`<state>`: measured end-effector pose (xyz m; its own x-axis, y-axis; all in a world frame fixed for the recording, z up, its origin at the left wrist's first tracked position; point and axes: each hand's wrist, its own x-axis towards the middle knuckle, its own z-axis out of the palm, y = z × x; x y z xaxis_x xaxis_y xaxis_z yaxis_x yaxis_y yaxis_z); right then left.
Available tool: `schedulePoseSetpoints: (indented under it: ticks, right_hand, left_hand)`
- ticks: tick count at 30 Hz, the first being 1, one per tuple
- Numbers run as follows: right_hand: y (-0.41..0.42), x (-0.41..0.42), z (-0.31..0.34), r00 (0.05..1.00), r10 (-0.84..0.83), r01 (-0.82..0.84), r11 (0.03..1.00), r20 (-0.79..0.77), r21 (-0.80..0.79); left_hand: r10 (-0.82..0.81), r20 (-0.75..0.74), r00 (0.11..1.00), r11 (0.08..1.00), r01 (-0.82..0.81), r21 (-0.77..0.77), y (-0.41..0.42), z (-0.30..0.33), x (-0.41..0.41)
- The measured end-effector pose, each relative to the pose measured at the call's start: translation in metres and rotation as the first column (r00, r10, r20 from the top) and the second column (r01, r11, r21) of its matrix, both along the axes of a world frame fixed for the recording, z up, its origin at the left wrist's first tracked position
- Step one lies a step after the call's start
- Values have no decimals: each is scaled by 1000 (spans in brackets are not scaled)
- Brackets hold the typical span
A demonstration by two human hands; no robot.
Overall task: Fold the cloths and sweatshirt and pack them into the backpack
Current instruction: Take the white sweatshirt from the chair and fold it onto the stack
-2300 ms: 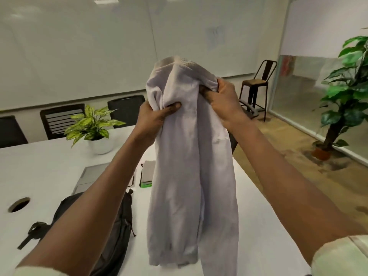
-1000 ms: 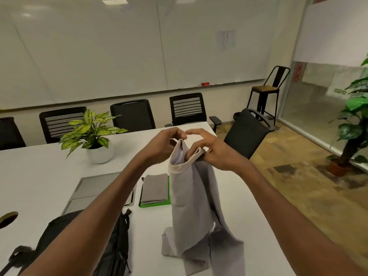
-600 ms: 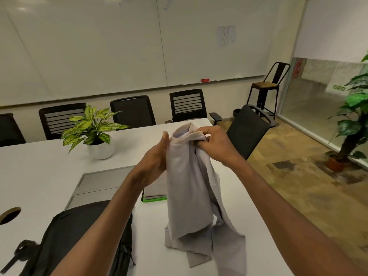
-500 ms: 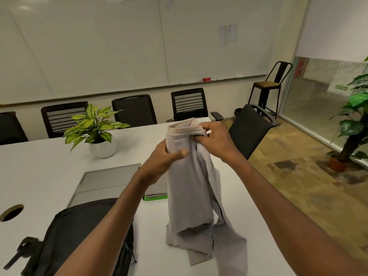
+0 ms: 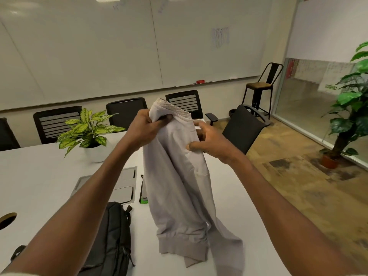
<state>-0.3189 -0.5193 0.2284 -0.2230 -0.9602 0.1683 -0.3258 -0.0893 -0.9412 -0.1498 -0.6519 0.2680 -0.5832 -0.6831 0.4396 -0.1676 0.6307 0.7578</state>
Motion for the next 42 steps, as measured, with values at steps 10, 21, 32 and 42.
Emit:
schedulePoseSetpoints:
  ticks: [10, 21, 32, 42]
  right_hand:
    - [-3, 4, 14, 984, -176, 168, 960, -18, -224]
    - [13, 27, 80, 712, -594, 236, 705, -374, -669]
    - [9, 11, 66, 834, -439, 215, 817, -335, -535]
    - [32, -6, 63, 892, -433, 330, 820, -130, -467]
  left_hand:
    - [-18, -101, 995, 1000, 18, 2, 1, 16, 4]
    - [-122, -261, 958, 990, 101, -94, 10, 67, 12]
    - [-284, -73, 956, 932, 293, 212, 20, -27, -1]
    - [-256, 427, 867, 911, 68, 406, 17, -219, 10]
